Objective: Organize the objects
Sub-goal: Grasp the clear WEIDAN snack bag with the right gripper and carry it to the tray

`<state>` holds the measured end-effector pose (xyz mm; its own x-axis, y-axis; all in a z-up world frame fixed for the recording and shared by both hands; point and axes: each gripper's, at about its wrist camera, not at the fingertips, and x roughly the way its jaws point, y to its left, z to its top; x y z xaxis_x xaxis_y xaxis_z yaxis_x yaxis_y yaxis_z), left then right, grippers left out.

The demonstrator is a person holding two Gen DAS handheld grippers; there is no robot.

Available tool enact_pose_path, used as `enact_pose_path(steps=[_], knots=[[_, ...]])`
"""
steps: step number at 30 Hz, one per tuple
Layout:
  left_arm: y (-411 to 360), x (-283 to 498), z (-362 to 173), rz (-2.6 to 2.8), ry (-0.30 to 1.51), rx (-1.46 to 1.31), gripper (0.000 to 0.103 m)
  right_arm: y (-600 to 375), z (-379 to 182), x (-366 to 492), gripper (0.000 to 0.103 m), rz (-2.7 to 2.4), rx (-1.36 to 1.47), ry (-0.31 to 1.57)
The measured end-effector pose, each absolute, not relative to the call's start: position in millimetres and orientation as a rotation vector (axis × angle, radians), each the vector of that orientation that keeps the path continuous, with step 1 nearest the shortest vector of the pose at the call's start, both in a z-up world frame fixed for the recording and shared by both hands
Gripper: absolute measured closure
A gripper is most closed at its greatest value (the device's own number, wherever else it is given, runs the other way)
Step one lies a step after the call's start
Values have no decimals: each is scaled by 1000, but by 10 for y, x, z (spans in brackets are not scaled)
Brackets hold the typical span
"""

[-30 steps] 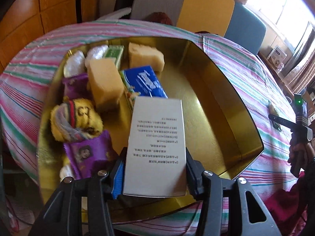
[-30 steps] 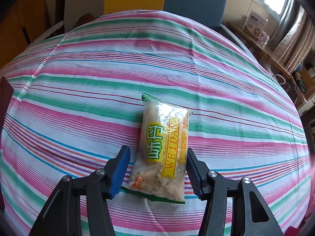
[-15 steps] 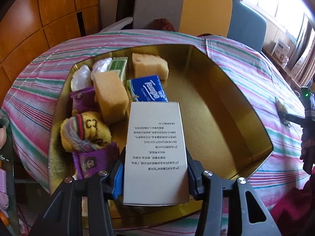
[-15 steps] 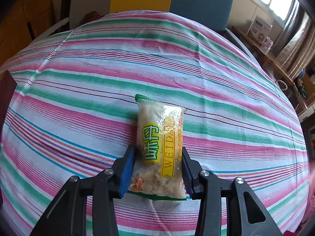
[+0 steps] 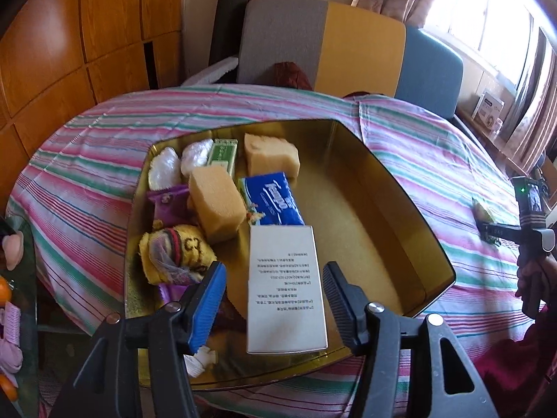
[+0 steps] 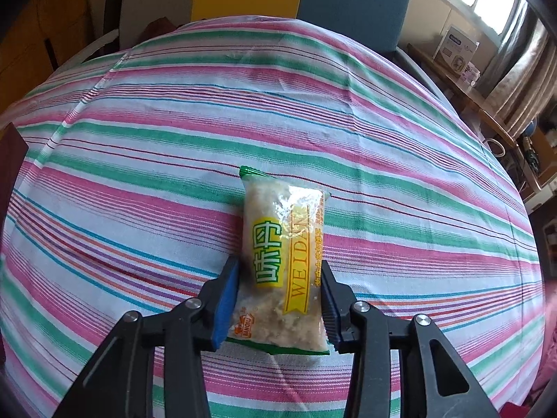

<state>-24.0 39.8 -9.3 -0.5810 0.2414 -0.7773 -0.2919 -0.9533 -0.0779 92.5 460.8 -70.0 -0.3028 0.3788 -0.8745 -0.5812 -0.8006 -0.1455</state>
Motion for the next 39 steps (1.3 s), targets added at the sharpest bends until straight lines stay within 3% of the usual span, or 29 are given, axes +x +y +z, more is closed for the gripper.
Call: enact_pose_path(steps=[23, 39], knots=[[31, -122, 57, 2627, 22, -1152, 45, 3733, -635, 979, 62, 2226, -1427, 480], [-135, -163, 26, 2652, -2, -1176, 45, 2559, 147, 537, 62, 2616, -1314, 364]])
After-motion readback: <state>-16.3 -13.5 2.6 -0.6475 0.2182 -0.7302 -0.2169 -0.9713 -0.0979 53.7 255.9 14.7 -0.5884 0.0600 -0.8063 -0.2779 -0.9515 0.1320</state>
